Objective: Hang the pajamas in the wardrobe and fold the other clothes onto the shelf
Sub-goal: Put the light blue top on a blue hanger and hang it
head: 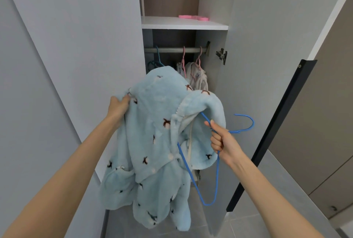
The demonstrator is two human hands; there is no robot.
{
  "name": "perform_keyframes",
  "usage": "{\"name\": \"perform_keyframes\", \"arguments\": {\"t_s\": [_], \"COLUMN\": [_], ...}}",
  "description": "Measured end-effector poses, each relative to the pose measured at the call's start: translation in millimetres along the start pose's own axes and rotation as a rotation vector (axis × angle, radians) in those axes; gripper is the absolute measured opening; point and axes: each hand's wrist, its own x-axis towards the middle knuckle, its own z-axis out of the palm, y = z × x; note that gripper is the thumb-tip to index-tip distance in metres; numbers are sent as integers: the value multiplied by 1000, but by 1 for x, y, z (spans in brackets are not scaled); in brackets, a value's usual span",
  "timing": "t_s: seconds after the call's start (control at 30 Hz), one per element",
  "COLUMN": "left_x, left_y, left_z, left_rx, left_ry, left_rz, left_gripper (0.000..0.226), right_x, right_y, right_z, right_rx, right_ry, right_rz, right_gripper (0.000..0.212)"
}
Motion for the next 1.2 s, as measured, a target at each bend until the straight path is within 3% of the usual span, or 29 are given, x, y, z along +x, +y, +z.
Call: {"name": "perform_keyframes", "arguments": {"t_s": [0.1,0.17,0.27,0.4,0.5,0.63,0.8,0.87,1.1,1.2], "left_x": [-10,-22,-40,-67,-82,-84,-81,-81,-69,-57], "left_y": [5,12,25,31,24,20,25,27,51,55], "left_z": [3,5,8,23,41,53,49,44,28,23], "left_rx": [164,242,350,513,616,638,722,700,599,658], "left_ry": [64,105,-52,-123,-191,-132,-56,-54,50,49], "left_rz": [-2,216,526,613,665,697,804,840,891,849], "left_gripper": [70,73,70,127,136,110,32,16,25,25], "right_x": [0,0,0,-1,-4,-8,-9,-9,-10,-13], "right_y": [1,0,-3,-7,-7,-9,-9,-11,-20,-23], "right_z": [7,11,17,23,29,32,31,31,32,33], "right_rx": [-53,-55,-49,-37,-30,-41,-68,-99,-498,-667], "right_ry": [-26,-33,-27,6,18,24,45,67,137,81], "right_rz": [-29,-39,-57,-80,-90,-103,-128,-139,-298,-331], "right_gripper": [25,24,24,20,19,20,19,18,15,16]}}
